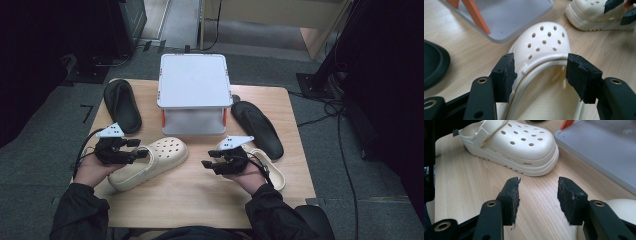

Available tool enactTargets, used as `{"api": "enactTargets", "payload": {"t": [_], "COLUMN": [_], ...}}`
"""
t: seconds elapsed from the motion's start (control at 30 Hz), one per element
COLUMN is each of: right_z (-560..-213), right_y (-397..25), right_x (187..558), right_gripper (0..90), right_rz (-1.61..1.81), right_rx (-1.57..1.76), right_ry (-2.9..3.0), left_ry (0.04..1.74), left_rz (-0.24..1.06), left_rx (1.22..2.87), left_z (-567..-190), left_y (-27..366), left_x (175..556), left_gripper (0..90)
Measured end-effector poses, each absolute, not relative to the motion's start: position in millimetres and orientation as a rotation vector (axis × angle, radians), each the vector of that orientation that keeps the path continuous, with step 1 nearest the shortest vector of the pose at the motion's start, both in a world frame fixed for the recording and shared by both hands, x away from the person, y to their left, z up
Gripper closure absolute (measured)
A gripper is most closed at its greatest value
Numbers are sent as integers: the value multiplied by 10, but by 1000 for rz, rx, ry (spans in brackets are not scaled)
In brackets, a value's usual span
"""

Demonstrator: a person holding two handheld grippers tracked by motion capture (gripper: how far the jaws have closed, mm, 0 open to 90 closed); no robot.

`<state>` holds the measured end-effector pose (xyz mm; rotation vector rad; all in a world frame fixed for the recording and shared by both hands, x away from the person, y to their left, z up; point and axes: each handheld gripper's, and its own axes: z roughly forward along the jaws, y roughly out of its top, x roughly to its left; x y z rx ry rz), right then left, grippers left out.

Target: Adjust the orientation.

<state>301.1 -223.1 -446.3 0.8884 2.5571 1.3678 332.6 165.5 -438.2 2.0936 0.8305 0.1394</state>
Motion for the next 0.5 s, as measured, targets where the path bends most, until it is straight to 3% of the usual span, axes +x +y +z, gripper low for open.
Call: {"api": "enactTargets", "payload": {"t": [0.5], "right_z": [-4486], "right_y": [-2232], "right_x": [2999], "right_gripper": [525], "right_rz": [1359], "right_rx": [896], "right_ry": [2556], "left_ry": [841], "left_rz": [91], "left_rx": [2134], "left_z": [-4570], "left_y": [1730], "left_x": [3445], "left_gripper": [441]}}
